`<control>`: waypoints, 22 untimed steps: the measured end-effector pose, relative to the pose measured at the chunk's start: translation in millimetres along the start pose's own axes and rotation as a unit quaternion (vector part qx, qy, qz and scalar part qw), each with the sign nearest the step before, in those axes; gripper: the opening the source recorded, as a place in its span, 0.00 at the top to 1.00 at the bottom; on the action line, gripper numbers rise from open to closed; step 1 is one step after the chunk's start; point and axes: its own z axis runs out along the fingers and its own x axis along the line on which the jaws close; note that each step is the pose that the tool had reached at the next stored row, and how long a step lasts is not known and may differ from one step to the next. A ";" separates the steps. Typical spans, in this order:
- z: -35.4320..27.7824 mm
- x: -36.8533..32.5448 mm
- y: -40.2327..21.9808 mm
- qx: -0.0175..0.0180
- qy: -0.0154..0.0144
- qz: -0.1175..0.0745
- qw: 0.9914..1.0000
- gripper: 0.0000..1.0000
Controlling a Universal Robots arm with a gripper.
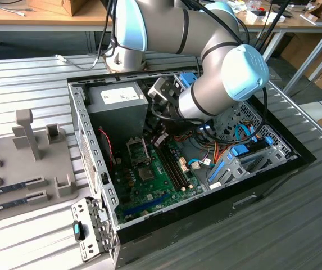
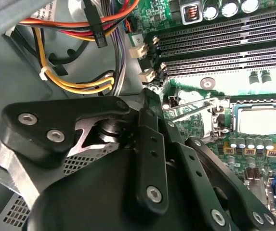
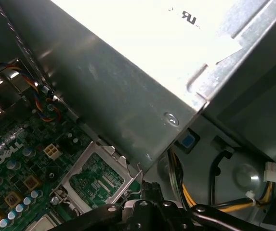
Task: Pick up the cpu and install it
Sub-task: 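Close the cpu cover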
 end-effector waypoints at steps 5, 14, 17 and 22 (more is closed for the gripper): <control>2.9 0.2 -1.3 0.000 0.000 0.000 1.000 0.89; 8.4 0.8 -3.6 -0.001 0.001 0.000 1.000 0.89; 10.2 1.9 -3.5 -0.001 0.001 0.000 1.000 0.89; 10.5 4.1 -2.5 -0.001 0.000 0.000 1.000 0.89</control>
